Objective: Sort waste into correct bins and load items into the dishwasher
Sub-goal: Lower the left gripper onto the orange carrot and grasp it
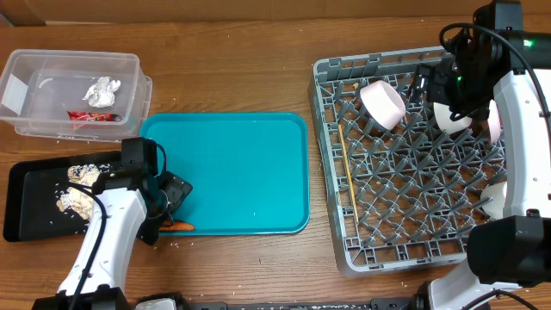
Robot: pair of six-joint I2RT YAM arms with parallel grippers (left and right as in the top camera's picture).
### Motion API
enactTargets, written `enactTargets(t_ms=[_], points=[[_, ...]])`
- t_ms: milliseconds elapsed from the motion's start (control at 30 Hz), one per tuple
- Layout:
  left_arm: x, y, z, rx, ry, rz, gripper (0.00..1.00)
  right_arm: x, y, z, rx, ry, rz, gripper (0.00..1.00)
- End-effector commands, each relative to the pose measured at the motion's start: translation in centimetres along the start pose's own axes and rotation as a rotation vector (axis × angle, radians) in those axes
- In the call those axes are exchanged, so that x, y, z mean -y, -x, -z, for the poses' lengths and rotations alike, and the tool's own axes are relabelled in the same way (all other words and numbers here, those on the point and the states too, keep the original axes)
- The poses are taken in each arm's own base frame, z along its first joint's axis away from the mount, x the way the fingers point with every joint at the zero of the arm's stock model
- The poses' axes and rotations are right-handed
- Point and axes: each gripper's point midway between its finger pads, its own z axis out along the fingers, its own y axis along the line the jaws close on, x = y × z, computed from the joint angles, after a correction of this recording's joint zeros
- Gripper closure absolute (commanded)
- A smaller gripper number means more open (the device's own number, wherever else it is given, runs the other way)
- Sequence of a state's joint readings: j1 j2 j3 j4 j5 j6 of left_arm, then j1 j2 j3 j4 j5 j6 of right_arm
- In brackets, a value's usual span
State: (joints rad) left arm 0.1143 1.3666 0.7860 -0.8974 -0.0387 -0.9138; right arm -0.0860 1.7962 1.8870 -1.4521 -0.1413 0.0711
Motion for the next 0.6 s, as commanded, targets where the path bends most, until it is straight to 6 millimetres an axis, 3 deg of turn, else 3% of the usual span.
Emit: enactTargets(t_ms=[0, 300, 567], points=[[-1.0, -0.2, -0.8, -0.006, 0.033, 0.001, 0.0, -0.1, 0.4, 0.9, 0.032, 0.001, 0.01, 0.0], [-1.0, 0.9, -1.3, 0.046, 0.052, 0.002, 0.0, -0.1, 0.4, 0.9, 0.032, 0.001, 0.01, 0.0], [-1.3, 1.1, -3.1, 0.031, 0.112, -0.004, 0.0, -0.1, 0.4, 0.9, 0.032, 0.001, 0.01, 0.0]])
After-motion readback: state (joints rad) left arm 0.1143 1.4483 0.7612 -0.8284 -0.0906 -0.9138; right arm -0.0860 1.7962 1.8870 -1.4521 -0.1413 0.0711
